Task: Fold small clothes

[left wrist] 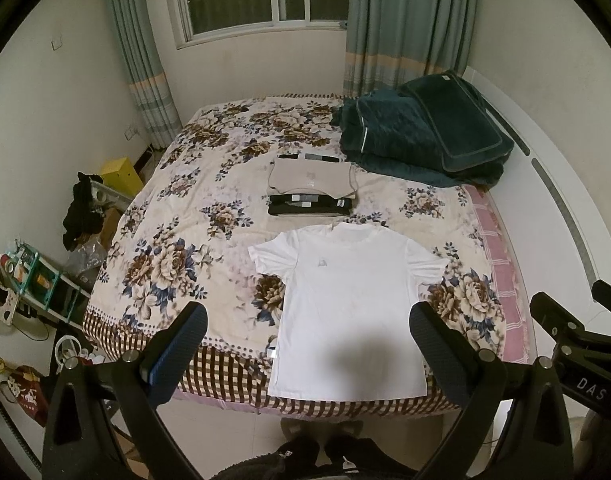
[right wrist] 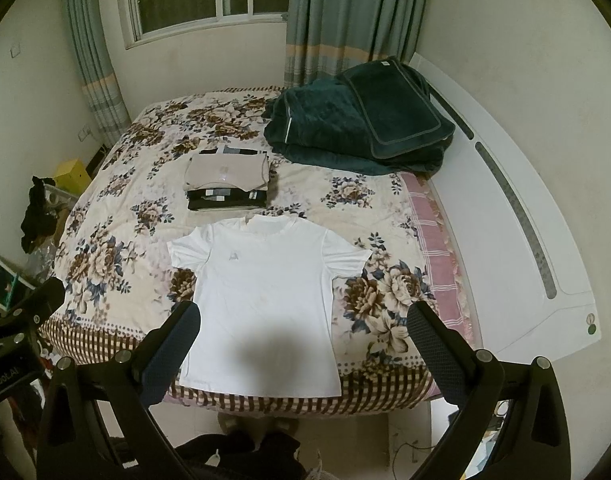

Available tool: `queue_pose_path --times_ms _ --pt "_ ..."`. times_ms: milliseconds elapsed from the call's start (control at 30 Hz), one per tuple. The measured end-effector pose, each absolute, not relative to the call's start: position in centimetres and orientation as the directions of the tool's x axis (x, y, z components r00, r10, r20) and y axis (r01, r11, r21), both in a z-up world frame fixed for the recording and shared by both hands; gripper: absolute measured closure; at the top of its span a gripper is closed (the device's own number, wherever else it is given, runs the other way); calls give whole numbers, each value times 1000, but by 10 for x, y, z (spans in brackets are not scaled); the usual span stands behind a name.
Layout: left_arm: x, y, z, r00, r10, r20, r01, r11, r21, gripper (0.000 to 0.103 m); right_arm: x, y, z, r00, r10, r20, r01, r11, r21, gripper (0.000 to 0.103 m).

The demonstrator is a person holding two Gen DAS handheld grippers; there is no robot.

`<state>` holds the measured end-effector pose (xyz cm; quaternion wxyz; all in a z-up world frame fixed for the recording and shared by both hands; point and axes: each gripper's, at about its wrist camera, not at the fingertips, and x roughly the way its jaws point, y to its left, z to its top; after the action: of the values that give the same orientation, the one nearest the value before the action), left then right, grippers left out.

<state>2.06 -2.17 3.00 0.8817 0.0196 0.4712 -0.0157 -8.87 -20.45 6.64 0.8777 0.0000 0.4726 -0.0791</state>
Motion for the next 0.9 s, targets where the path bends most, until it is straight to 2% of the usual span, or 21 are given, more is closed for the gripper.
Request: queue_pose_path --times_ms 900 --pt "31 -21 30 570 -10 -822 46 999 19 0 -91 -206 63 548 -139 -825 140 987 -73 0"
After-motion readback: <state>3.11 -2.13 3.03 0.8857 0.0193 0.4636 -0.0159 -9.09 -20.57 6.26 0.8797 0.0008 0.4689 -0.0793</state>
